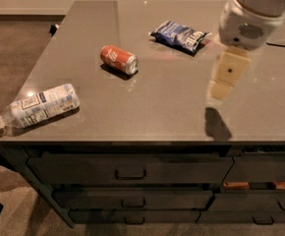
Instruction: Place coke can upright
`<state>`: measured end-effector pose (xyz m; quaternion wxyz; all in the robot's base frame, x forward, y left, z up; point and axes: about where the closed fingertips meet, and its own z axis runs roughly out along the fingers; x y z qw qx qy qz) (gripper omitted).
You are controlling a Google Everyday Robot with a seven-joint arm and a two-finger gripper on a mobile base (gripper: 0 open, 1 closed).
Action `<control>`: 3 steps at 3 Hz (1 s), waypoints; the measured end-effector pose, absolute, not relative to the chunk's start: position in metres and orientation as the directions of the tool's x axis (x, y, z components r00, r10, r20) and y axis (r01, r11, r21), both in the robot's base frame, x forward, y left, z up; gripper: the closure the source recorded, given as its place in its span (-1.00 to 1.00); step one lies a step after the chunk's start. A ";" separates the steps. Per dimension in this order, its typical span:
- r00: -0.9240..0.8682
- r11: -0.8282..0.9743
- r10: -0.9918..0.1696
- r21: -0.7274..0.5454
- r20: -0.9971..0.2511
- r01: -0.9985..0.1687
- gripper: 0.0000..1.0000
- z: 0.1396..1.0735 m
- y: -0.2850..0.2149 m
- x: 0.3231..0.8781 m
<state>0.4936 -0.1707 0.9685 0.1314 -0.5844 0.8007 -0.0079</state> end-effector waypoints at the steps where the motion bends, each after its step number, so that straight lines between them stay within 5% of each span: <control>1: -0.318 0.346 -0.928 -0.133 -0.195 -0.929 -1.00 0.956 -0.135 0.542; 3: -0.510 0.544 -0.826 -0.104 -0.237 -0.833 -1.00 0.934 -0.083 0.634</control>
Offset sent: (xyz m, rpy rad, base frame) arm 0.1551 0.1005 -0.0416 0.0298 0.1131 -0.2850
